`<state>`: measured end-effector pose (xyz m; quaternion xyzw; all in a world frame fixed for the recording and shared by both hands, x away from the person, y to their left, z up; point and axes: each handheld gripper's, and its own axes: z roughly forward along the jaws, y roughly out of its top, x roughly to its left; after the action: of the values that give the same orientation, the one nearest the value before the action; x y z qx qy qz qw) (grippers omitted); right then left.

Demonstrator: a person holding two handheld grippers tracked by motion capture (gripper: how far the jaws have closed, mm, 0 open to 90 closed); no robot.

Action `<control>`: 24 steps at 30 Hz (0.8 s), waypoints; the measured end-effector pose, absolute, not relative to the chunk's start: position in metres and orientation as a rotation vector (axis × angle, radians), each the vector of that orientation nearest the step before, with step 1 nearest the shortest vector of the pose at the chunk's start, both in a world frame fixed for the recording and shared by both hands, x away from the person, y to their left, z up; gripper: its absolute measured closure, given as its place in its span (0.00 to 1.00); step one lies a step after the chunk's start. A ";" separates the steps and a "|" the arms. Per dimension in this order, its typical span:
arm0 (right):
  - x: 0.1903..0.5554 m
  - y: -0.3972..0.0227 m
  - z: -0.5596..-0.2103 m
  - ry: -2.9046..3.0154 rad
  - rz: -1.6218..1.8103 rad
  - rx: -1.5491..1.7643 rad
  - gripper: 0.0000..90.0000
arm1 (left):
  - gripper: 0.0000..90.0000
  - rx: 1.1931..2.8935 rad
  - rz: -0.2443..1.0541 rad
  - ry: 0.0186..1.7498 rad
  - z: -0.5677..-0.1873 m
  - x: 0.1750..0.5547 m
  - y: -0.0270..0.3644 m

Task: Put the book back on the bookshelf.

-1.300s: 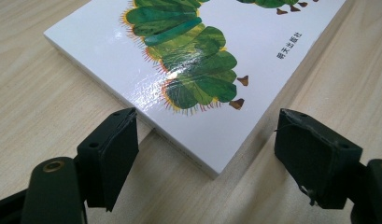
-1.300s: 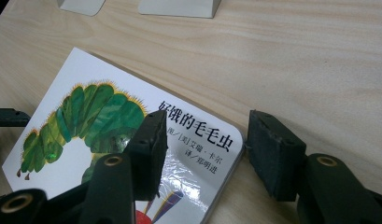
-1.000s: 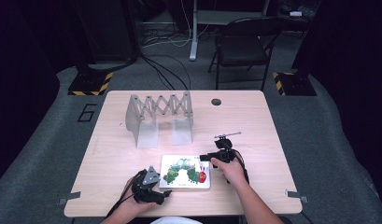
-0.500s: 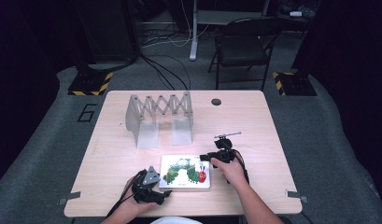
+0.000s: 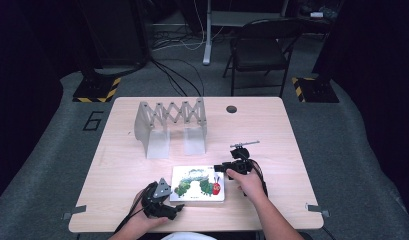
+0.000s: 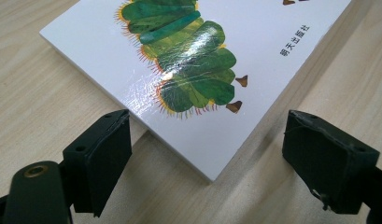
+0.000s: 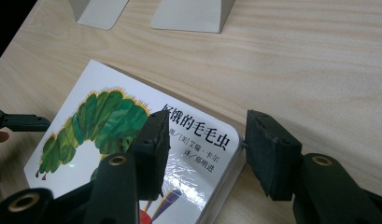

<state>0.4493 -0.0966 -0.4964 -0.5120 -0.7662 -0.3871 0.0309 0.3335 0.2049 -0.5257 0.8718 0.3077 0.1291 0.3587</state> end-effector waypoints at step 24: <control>0.437 -0.093 -0.479 -2.339 -1.272 -1.520 0.57 | 0.03 2.229 0.377 0.889 -0.529 0.335 0.202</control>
<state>0.4369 -0.0933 -0.4787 -0.4955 -0.7624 -0.4145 0.0381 0.3348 0.2018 -0.5294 0.8599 0.3432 0.1453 0.3488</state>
